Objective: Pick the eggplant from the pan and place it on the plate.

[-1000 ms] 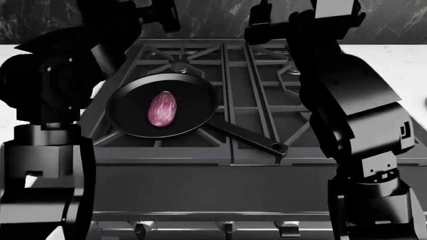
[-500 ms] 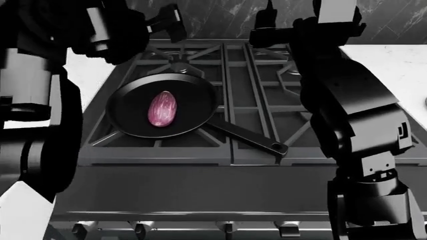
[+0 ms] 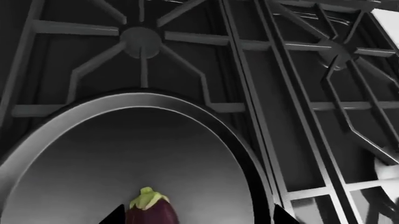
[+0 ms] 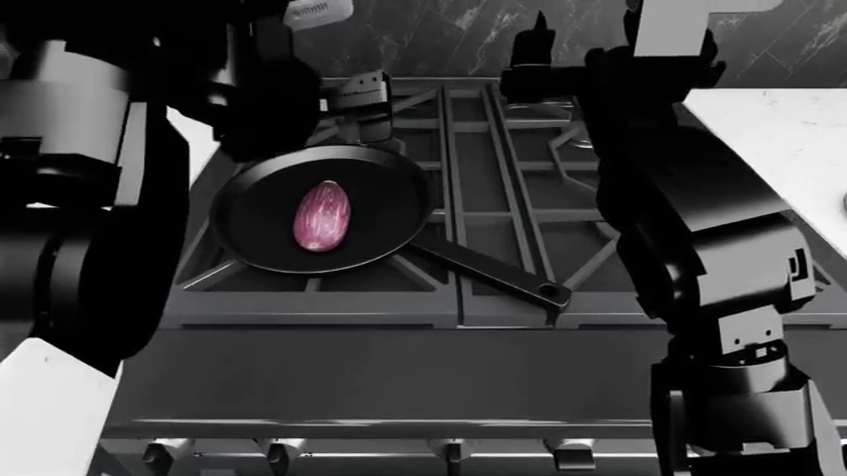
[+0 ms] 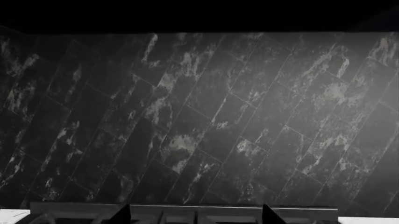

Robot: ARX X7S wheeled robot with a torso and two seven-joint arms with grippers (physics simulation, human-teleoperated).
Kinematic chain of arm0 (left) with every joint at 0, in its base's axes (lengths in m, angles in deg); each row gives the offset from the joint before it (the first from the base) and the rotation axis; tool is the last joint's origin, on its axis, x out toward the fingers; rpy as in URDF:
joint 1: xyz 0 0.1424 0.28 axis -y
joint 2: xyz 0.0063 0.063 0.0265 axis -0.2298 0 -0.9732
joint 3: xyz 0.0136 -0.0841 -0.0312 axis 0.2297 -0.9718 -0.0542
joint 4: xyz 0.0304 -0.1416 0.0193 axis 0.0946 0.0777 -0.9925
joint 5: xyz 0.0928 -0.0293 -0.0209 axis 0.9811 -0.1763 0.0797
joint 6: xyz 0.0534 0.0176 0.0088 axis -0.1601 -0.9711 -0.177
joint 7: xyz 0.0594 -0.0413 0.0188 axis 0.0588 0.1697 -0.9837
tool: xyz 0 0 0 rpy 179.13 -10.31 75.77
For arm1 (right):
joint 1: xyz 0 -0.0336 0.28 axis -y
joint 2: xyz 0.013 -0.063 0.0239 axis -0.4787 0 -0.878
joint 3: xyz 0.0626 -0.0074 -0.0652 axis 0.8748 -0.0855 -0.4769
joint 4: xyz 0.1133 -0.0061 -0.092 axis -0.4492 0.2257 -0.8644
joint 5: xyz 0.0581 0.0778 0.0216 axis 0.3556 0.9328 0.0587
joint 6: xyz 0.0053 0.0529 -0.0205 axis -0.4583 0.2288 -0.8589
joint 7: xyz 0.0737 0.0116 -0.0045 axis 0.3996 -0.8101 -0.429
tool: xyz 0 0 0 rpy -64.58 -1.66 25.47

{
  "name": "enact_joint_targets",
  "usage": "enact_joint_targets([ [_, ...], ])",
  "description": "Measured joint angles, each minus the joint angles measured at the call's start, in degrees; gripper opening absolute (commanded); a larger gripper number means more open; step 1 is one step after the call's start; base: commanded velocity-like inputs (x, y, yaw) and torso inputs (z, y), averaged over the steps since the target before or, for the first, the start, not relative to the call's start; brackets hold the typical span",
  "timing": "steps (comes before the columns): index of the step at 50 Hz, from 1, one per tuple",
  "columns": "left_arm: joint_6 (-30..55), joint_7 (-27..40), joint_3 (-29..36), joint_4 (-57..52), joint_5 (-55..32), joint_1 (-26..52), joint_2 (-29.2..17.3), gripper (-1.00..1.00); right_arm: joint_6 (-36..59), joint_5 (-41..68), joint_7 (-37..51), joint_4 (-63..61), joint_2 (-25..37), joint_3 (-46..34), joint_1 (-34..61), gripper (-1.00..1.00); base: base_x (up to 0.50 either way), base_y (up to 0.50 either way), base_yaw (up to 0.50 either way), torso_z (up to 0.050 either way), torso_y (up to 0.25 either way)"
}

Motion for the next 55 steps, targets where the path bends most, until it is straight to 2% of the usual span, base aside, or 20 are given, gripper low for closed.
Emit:
enact_joint_targets([
  [10, 2.3, -2.1, 6.6, 0.7, -1.0, 0.7, 0.6, 1.00, -0.3, 0.3, 0.2, 0.5, 0.0, -0.1, -0.2, 1.00, 0.00, 0.00, 0.00, 0.000, 0.000],
  [28, 3.5, -5.0, 21.8, 1.0, -8.7, 1.5, 0.9, 1.00, -0.4, 0.5, 0.7, 1.3, 0.1, -0.5, -0.2, 1.00, 0.00, 0.00, 0.00, 0.000, 0.000],
  [40, 4.2, -5.9, 27.0, 1.0, -11.7, 1.7, 0.9, 1.00, -0.7, 0.6, 0.9, 1.9, 0.2, -0.8, -0.1, 1.00, 0.00, 0.00, 0.00, 0.000, 0.000],
  [49, 1.5, -1.2, 30.5, 1.0, -18.9, -1.1, 0.9, 1.00, -1.1, 0.6, 1.0, 2.6, 0.2, -1.1, -0.1, 1.00, 0.00, 0.00, 0.00, 0.000, 0.000],
  [55, 1.4, 0.5, 30.4, 1.0, -20.8, -2.6, 0.9, 1.00, -1.5, 0.5, 1.0, 3.3, 0.2, -1.4, -0.2, 1.00, 0.00, 0.00, 0.00, 0.000, 0.000],
])
